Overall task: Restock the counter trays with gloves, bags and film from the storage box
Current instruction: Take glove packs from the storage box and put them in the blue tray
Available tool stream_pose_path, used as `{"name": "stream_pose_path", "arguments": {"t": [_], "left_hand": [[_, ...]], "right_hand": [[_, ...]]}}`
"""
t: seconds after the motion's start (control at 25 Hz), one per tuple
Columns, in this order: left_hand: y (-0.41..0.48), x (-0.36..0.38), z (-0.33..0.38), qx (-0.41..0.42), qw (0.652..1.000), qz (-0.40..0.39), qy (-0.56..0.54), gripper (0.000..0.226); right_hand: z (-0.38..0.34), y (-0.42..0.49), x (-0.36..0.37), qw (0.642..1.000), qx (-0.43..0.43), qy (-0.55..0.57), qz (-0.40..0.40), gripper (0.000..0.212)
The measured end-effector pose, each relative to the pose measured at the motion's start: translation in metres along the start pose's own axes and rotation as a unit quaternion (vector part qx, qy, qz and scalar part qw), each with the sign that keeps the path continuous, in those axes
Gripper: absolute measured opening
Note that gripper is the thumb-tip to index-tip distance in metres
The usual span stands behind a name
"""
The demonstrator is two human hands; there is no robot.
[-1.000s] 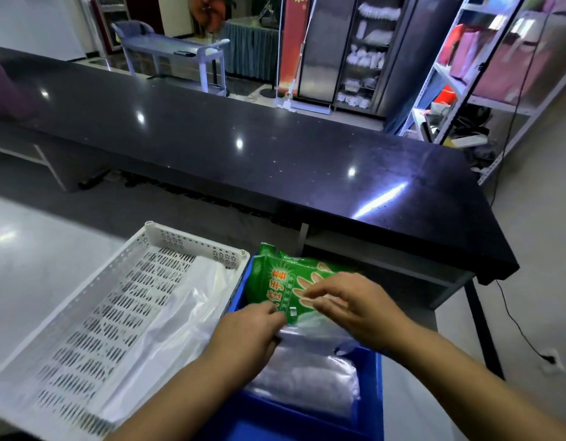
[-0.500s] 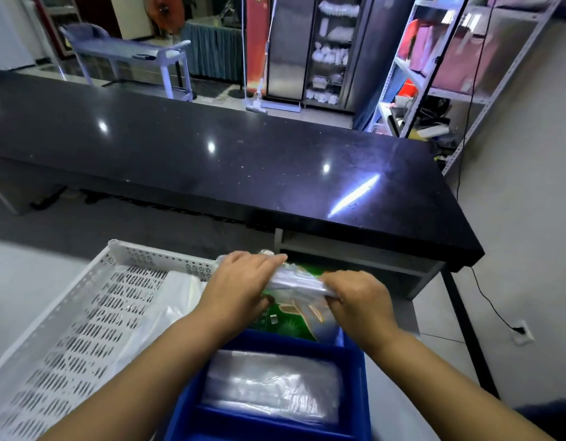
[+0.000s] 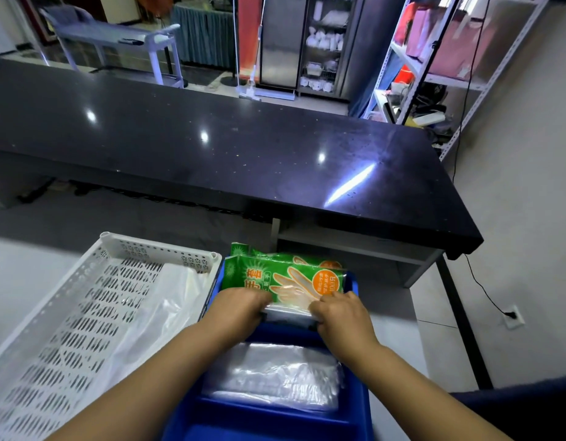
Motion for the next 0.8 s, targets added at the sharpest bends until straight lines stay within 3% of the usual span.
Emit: {"name": "stream_pose_path", "arguments": {"t": [0.08, 0.16, 0.24, 0.4, 0.52, 0.64, 0.72, 0.8], "left_hand": [[0.004, 0.009, -0.009, -0.024, 0.995, -0.074, -0.060, 0.017], [0.004, 0.009, -0.014, -0.036, 0.988, -0.094, -0.119, 0.024], [0.004, 0.004, -0.013, -0.025, 0.991, -0.074, -0.108, 0.020], [0.008, 0.002, -0.003, 0.017, 0.999, -0.032, 0.005, 0.008], [0.011, 0.009, 0.002, 0.027, 0.997, -0.057, 0.044, 0.011], [0.004, -0.005, 0.004, 0.040, 0.996, 0.022, 0.075, 0.021], [-0.004, -0.019, 0.010, 0.079, 0.984, 0.102, 0.125, 0.032], [-0.010, -0.022, 0.011, 0.104, 0.975, 0.124, 0.154, 0.031]], "right_hand": [[0.013, 0.003, 0.013, 0.991, 0.092, 0.063, -0.074, 0.027], [0.020, 0.004, 0.020, 0.977, 0.136, 0.107, -0.121, 0.020], [0.018, 0.004, 0.016, 0.974, 0.138, 0.129, -0.122, 0.013], [0.009, 0.006, -0.002, 0.989, 0.088, 0.106, -0.051, 0.045], [0.002, 0.007, -0.001, 0.994, 0.052, 0.097, -0.027, 0.045], [0.001, 0.008, 0.008, 0.995, 0.033, 0.094, -0.023, 0.028], [0.001, 0.010, 0.008, 0.996, 0.025, 0.086, -0.005, 0.024], [0.000, 0.013, 0.007, 0.998, 0.012, 0.065, 0.016, 0.024]]}}
Point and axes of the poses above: each hand's wrist, its own y-axis towards the middle knuckle, its own x-axis out of the palm, z = x × y, the point moved 7 cm from there along y, towards the middle knuckle, and after that the axes turned 8 degrees about y, right-handed, at the moved point
